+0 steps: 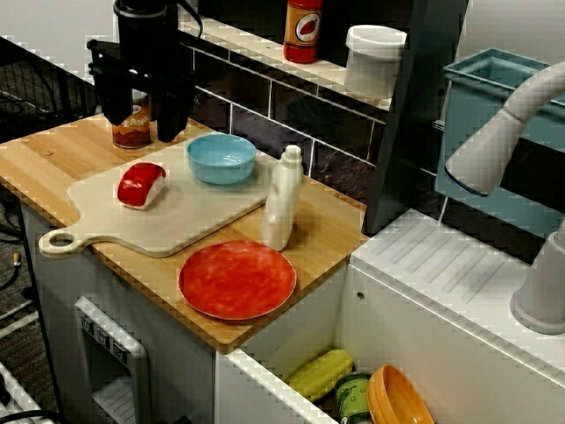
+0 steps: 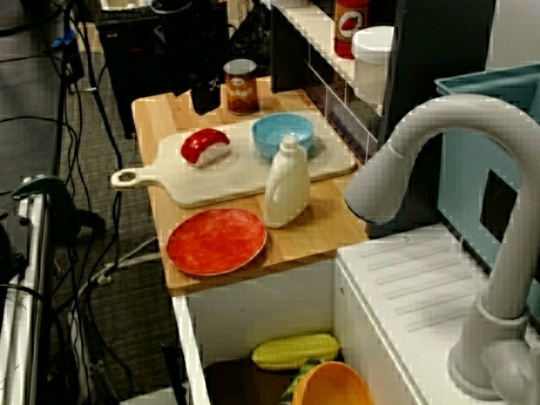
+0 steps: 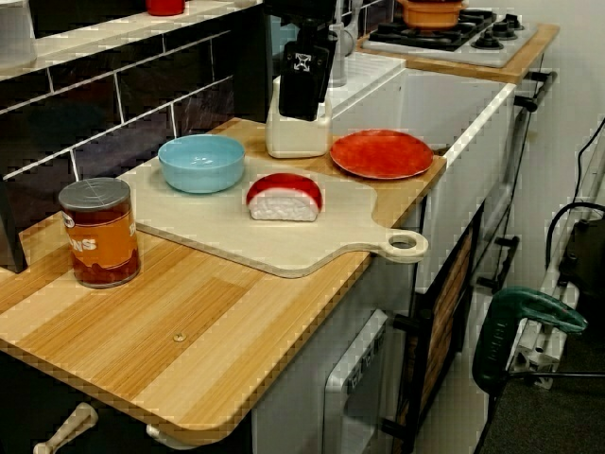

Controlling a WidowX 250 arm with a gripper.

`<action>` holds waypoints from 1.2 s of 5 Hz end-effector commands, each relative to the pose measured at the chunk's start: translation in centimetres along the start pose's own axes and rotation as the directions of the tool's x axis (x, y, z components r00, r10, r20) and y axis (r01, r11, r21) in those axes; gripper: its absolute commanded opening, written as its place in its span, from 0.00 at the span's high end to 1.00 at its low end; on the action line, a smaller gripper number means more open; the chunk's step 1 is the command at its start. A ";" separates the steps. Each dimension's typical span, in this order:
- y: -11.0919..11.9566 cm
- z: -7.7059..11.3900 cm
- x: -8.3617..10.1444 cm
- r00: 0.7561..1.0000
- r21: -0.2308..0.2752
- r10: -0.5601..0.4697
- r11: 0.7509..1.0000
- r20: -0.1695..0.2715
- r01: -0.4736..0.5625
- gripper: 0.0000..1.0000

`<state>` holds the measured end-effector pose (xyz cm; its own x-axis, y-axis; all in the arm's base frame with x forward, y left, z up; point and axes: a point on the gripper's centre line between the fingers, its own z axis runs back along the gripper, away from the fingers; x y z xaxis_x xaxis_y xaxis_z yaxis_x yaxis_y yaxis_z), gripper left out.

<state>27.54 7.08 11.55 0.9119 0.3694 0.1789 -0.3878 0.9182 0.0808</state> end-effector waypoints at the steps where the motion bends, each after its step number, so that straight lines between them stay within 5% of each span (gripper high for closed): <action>1: 1.7 -1.8 1.0 0.997 0.040 -0.002 0.999 0.080 -0.001 0.00; 3: 2.5 -2.1 0.4 0.994 0.029 -0.021 0.999 0.110 0.018 0.00; 6: 2.5 -2.3 0.3 0.997 -0.095 0.065 0.994 0.045 -0.061 0.00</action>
<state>26.75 9.10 7.80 0.8881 0.4200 0.1866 -0.4242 0.9054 -0.0189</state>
